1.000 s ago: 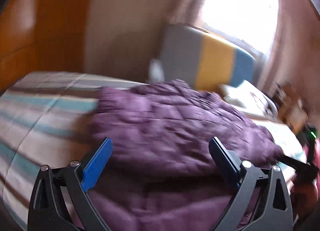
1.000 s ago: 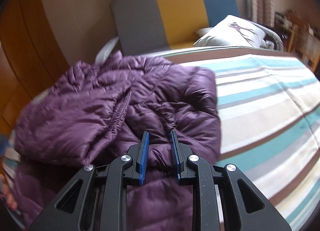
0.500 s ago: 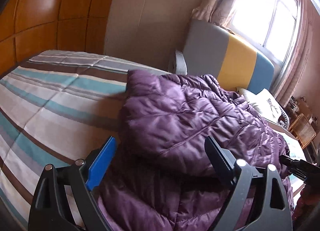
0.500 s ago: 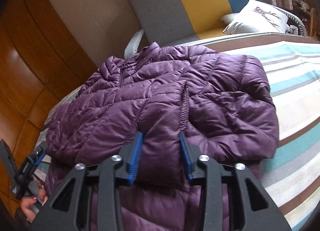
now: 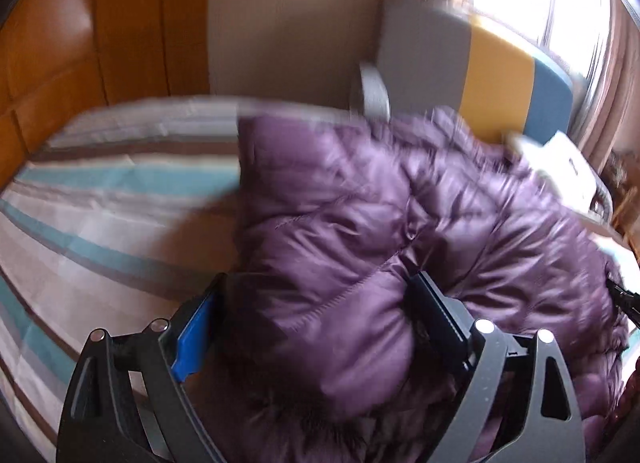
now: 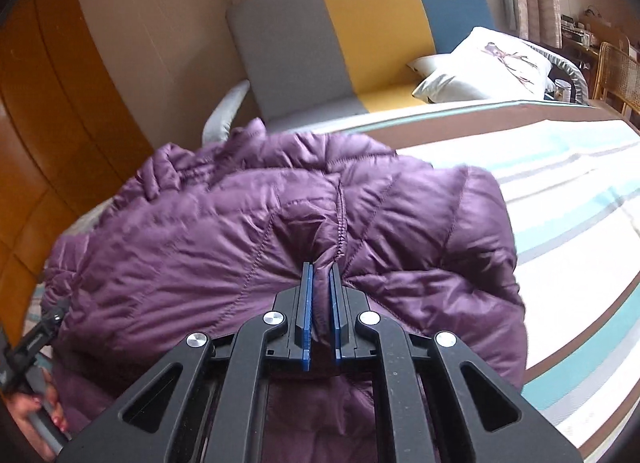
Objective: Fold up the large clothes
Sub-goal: 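Open the left gripper to release the sleeve onto the jacket body, then smooth the folded jacket with both grippers, pressing the sides flat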
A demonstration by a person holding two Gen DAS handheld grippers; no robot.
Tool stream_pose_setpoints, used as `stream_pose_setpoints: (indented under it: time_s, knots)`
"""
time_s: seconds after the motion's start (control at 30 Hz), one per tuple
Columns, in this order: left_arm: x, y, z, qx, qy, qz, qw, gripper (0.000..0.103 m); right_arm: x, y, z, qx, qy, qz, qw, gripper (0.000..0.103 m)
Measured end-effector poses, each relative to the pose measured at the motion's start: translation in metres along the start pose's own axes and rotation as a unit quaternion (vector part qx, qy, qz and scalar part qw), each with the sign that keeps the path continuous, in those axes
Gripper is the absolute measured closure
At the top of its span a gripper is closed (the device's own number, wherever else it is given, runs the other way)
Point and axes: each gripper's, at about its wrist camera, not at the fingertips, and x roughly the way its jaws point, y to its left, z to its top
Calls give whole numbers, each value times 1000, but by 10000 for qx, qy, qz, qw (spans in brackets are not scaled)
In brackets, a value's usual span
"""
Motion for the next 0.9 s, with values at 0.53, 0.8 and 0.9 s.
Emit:
stream_pose_setpoints:
  time_s: [0.53, 0.8, 0.9]
  knots:
    - [-67, -35, 11, 83, -974, -338, 9946, 13, -33, 68, 10, -1198, -484, 295, 9912, 65]
    - [5, -73, 28, 1103, -400, -21, 9931, 23, 23, 74, 6, -1160, 61, 182, 9931, 65]
    - [25, -51, 30, 645, -97, -458, 9968, 23, 36, 71, 0, -1042, 171, 217, 9942, 65]
